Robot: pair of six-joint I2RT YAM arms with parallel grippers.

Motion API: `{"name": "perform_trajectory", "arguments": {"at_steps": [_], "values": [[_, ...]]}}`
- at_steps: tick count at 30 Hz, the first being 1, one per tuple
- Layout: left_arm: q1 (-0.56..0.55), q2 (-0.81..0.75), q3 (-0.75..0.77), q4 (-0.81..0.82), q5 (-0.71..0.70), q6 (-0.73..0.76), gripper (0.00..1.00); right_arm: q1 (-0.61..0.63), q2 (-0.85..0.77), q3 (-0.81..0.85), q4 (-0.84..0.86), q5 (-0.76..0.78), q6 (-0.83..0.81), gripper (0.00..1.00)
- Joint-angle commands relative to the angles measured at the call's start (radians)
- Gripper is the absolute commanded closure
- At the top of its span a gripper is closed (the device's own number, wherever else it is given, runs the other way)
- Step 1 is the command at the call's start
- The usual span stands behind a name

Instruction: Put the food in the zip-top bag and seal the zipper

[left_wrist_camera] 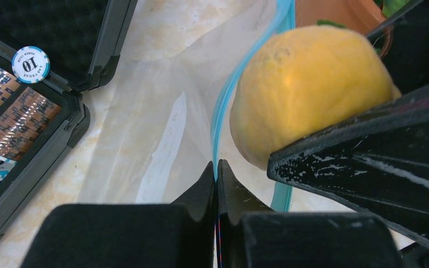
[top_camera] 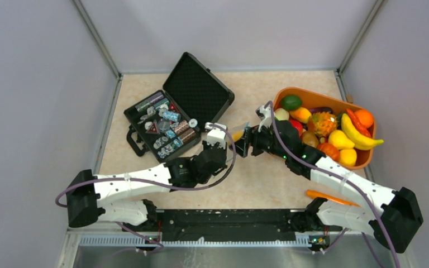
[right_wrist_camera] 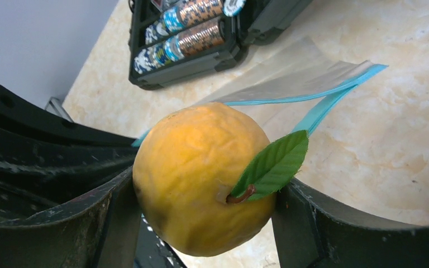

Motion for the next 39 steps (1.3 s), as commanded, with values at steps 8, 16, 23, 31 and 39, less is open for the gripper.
{"name": "perform_trajectory", "arguments": {"at_steps": [8, 16, 23, 31, 39], "values": [[0.017, -0.078, 0.035, 0.084, 0.086, 0.027, 1.00, 0.032, 0.019, 0.011, 0.003, 0.108, -0.103, 0.75], [0.020, -0.058, 0.056, 0.075, 0.164, 0.036, 1.00, 0.085, 0.021, 0.024, 0.080, 0.167, -0.178, 0.71], [0.022, -0.088, 0.042, 0.069, 0.157, 0.010, 1.00, 0.085, 0.022, 0.022, 0.080, 0.315, -0.031, 0.56], [0.074, -0.145, 0.040, 0.097, 0.238, -0.020, 1.00, 0.085, 0.059, 0.118, -0.051, 0.145, -0.208, 0.31], [0.134, -0.178, -0.006, 0.101, 0.244, -0.094, 1.00, 0.084, 0.001, 0.209, -0.140, 0.073, -0.194, 0.12]]}}
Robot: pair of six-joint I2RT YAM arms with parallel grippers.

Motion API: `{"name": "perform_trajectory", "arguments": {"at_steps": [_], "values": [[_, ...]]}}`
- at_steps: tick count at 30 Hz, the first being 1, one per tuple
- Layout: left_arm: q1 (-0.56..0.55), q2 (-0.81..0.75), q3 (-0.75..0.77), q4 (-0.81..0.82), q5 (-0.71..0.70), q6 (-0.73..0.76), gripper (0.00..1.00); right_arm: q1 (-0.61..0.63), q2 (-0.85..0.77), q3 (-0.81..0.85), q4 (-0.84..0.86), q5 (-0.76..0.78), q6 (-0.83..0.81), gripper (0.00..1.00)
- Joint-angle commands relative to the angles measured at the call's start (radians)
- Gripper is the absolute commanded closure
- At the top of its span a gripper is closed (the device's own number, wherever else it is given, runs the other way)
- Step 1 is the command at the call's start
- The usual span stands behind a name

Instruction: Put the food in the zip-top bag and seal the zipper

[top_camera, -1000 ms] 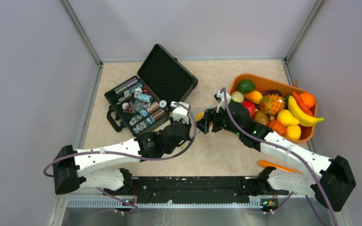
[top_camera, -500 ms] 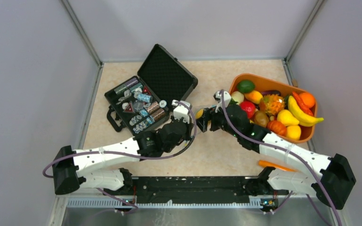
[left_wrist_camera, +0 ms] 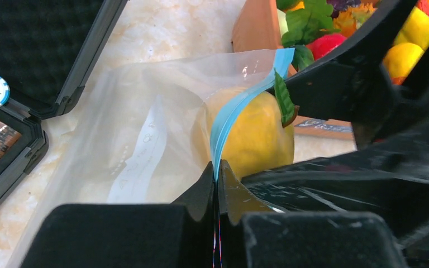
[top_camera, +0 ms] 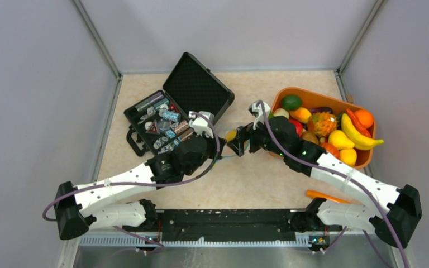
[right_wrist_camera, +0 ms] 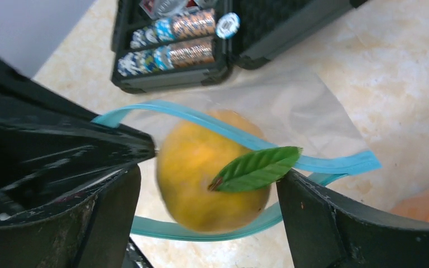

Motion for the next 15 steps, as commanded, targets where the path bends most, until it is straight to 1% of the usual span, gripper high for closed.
{"name": "perform_trajectory", "arguments": {"at_steps": [1, 3, 6, 11, 12, 14, 15], "values": [[0.032, -0.030, -0.018, 0.052, 0.030, -0.058, 1.00, 0.009, -0.021, 0.112, -0.054, -0.042, -0.003, 0.11], [0.035, -0.033, -0.021, 0.056, 0.041, -0.068, 1.00, 0.009, -0.016, 0.131, -0.088, 0.002, 0.007, 0.11], [0.043, -0.033, -0.024, 0.056, 0.047, -0.074, 1.00, 0.008, -0.038, 0.116, -0.082, 0.042, 0.022, 0.12], [0.066, -0.044, -0.045, 0.081, 0.079, -0.098, 1.00, 0.009, -0.080, 0.109, -0.080, 0.093, 0.084, 0.15], [0.069, -0.047, -0.045, 0.080, 0.078, -0.102, 1.00, 0.009, -0.098, 0.102, -0.076, 0.109, 0.093, 0.16], [0.079, -0.052, -0.050, 0.081, 0.082, -0.109, 1.00, 0.009, -0.140, 0.090, -0.063, 0.135, 0.097, 0.24], [0.082, -0.054, -0.055, 0.086, 0.084, -0.109, 1.00, 0.009, -0.159, 0.090, -0.068, 0.152, 0.104, 0.24]]}}
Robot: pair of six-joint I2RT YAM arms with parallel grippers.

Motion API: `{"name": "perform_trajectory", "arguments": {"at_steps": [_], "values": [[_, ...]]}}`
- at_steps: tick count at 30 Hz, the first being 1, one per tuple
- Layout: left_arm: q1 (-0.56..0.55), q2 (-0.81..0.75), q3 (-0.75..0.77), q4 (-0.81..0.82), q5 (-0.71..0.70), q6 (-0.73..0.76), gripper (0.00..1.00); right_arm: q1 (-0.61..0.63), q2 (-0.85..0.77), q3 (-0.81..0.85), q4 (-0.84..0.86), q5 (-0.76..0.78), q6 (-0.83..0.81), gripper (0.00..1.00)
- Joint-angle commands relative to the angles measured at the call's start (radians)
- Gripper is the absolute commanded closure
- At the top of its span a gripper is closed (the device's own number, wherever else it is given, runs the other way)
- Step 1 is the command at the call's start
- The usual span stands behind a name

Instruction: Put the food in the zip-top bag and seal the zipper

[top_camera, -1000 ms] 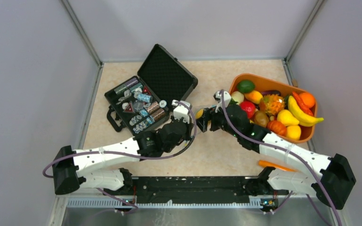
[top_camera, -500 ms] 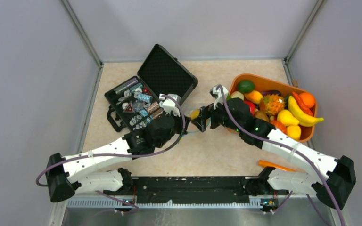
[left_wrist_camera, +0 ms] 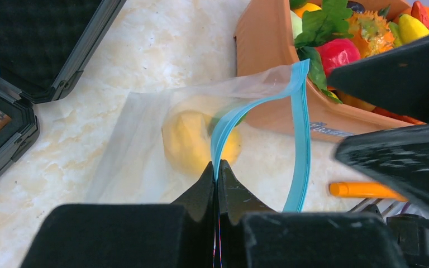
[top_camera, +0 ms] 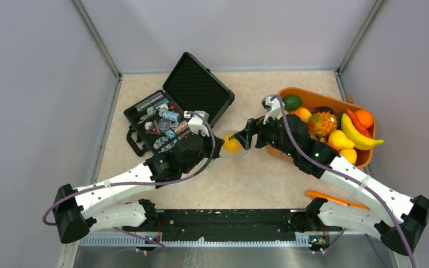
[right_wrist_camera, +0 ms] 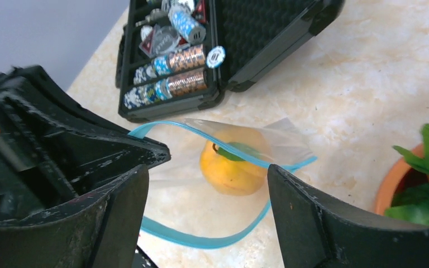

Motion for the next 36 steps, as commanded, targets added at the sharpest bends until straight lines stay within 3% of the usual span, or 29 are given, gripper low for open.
{"name": "perform_trajectory", "arguments": {"at_steps": [1, 7, 15, 16, 18, 24, 31, 34, 36], "values": [[0.018, -0.035, -0.014, 0.070, 0.013, -0.022, 1.00, 0.008, -0.112, 0.005, 0.018, 0.097, 0.052, 0.26], [0.019, -0.030, -0.009, 0.059, -0.002, -0.005, 1.00, 0.008, -0.120, 0.022, -0.134, 0.237, 0.158, 0.37], [0.020, -0.028, -0.008, 0.059, 0.005, 0.009, 1.00, 0.009, -0.037, -0.117, -0.074, 0.124, 0.347, 0.46], [0.020, -0.029, -0.007, 0.057, 0.003, 0.012, 1.00, 0.009, -0.030, -0.125, -0.062, 0.125, 0.351, 0.55], [0.019, -0.033, -0.008, 0.052, 0.002, 0.011, 1.00, 0.008, -0.010, -0.121, -0.070, 0.147, 0.349, 0.59], [0.019, -0.049, -0.003, 0.031, -0.016, 0.033, 1.00, 0.009, 0.039, -0.058, -0.020, 0.115, 0.263, 0.98], [0.019, -0.089, 0.032, -0.090, -0.160, 0.141, 1.00, 0.009, 0.030, 0.059, 0.068, -0.043, 0.136, 1.00], [0.019, -0.105, 0.056, -0.204, -0.279, 0.127, 1.00, 0.005, 0.066, 0.113, -0.017, -0.048, 0.112, 1.00], [0.019, -0.115, 0.092, -0.264, -0.274, 0.129, 1.00, 0.004, 0.116, 0.163, -0.094, -0.047, 0.091, 1.00]]}}
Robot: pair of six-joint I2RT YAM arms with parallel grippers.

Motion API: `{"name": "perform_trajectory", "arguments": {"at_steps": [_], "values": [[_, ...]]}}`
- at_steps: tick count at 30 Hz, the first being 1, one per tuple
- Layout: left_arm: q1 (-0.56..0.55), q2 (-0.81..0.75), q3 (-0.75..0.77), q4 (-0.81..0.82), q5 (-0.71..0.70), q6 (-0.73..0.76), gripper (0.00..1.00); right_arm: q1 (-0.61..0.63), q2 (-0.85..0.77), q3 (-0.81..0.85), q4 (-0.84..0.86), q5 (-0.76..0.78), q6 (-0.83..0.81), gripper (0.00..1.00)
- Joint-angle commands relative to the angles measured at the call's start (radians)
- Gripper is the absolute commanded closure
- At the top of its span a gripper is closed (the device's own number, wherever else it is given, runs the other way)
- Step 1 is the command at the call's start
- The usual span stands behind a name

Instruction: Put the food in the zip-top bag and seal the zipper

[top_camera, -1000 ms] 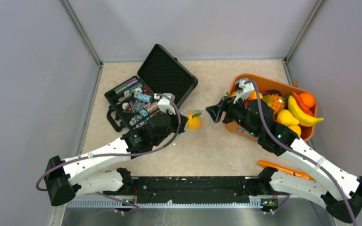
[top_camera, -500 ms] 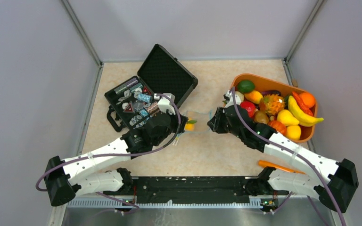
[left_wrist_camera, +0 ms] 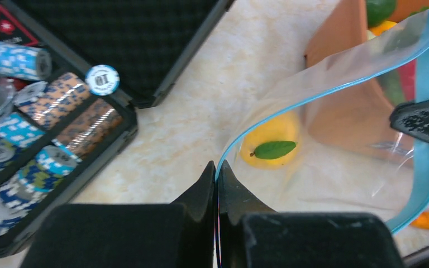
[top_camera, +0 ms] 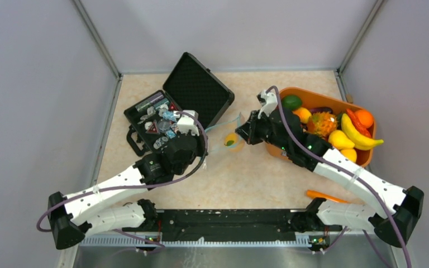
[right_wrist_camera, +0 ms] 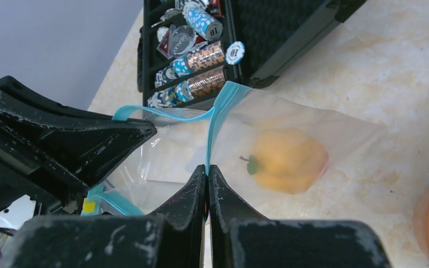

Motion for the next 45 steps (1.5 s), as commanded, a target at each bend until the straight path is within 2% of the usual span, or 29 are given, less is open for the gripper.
{"name": "perform_trajectory", "arguments": {"at_steps": [1, 3, 10, 12, 14, 15, 17, 20, 22, 25, 27, 29, 30, 32, 35, 37, 41, 45], "values": [[0.003, -0.038, 0.094, -0.133, -0.075, 0.036, 1.00, 0.004, 0.082, 0.119, -0.095, -0.035, -0.083, 1.00], [0.002, -0.045, 0.099, -0.097, 0.004, 0.066, 1.00, 0.005, 0.107, 0.118, -0.095, -0.018, -0.086, 1.00], [0.000, -0.011, 0.127, -0.076, 0.076, 0.095, 1.00, -0.032, 0.098, 0.039, -0.044, 0.055, -0.073, 1.00], [-0.009, 0.027, 0.200, -0.172, 0.059, 0.068, 1.00, -0.083, 0.125, 0.054, -0.067, -0.012, -0.066, 1.00], [-0.016, 0.037, 0.232, -0.194, 0.022, 0.085, 1.00, -0.093, 0.123, 0.095, -0.095, -0.078, -0.098, 1.00], [-0.015, 0.037, 0.235, -0.190, -0.006, 0.101, 1.00, -0.093, 0.101, 0.088, -0.054, -0.109, -0.092, 1.00], [-0.016, 0.017, 0.256, -0.239, -0.084, 0.077, 1.00, -0.097, 0.036, 0.037, 0.030, -0.101, -0.080, 1.00], [-0.014, -0.049, 0.214, -0.179, -0.140, 0.126, 1.00, -0.136, 0.045, 0.067, -0.062, -0.040, -0.096, 1.00], [-0.013, -0.069, 0.201, -0.149, -0.107, 0.143, 1.00, -0.143, 0.100, 0.109, -0.144, -0.025, -0.113, 1.00], [-0.013, -0.045, 0.193, -0.123, 0.020, 0.156, 1.00, -0.144, 0.153, 0.102, -0.151, -0.105, -0.129, 1.00], [-0.013, -0.002, 0.193, -0.128, 0.079, 0.142, 1.00, -0.144, 0.160, 0.082, -0.143, -0.139, -0.127, 0.93], [-0.013, 0.038, 0.185, -0.130, 0.127, 0.112, 1.00, -0.145, 0.148, 0.072, -0.164, -0.108, -0.128, 0.90], [-0.013, 0.052, 0.179, -0.129, 0.146, 0.092, 1.00, -0.144, 0.135, 0.072, -0.177, -0.087, -0.135, 0.83], [-0.013, 0.080, 0.152, -0.109, 0.161, 0.055, 1.00, -0.144, 0.098, 0.086, -0.214, -0.046, -0.148, 0.58], [-0.013, 0.110, 0.111, -0.068, 0.153, 0.024, 1.00, -0.144, 0.023, 0.101, -0.233, -0.006, -0.165, 0.38], [-0.013, 0.128, 0.096, -0.049, 0.139, 0.013, 1.00, -0.145, -0.024, 0.119, -0.252, 0.002, -0.168, 0.30], [-0.012, 0.148, 0.091, -0.036, 0.131, -0.001, 1.00, -0.145, -0.110, 0.143, -0.306, 0.045, -0.182, 0.28], [-0.013, 0.147, 0.079, -0.002, 0.152, 0.016, 1.00, -0.146, -0.173, 0.157, -0.346, 0.172, -0.191, 0.27]]}}
